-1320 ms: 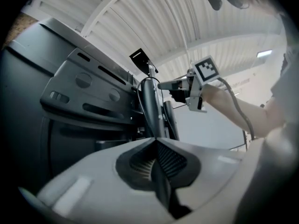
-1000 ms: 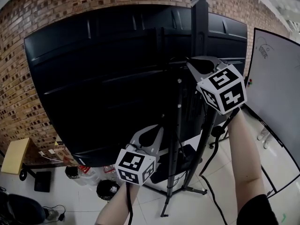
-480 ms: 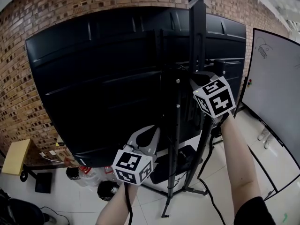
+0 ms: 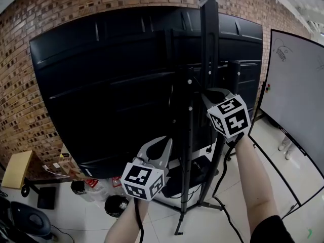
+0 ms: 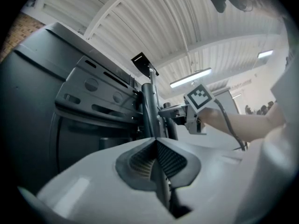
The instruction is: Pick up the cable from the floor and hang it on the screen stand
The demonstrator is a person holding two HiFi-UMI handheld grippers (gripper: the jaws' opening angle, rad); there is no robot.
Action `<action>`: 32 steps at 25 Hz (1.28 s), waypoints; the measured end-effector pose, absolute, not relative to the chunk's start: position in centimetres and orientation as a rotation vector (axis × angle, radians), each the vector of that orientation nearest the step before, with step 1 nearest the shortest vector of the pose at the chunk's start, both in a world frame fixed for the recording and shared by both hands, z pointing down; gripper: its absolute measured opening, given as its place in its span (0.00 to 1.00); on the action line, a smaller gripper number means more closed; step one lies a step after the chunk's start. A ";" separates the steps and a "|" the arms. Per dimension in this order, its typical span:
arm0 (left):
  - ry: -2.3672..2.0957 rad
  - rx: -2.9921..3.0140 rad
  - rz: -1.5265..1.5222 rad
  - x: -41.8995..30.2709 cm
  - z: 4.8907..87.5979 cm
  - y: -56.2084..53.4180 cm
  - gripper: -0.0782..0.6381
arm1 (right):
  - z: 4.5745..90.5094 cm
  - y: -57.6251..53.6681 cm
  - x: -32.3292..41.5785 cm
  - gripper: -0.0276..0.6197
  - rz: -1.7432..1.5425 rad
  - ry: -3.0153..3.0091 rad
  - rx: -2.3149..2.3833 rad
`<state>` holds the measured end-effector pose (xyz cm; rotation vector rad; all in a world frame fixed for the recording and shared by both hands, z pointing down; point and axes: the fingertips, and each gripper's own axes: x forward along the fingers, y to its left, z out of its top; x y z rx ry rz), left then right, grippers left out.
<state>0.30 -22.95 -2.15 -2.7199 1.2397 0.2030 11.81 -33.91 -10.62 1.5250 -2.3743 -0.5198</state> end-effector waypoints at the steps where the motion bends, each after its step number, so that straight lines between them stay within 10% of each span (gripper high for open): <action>1: 1.245 -2.716 0.206 0.1 -2.1 -22.9 0.12 | -10.6 -33.8 11.7 0.07 -0.514 -2.392 1.529; 32: 1.337 -2.726 0.169 -1.3 4.8 -17.4 0.12 | -0.8 -22.4 11.4 0.09 -0.737 -2.433 1.778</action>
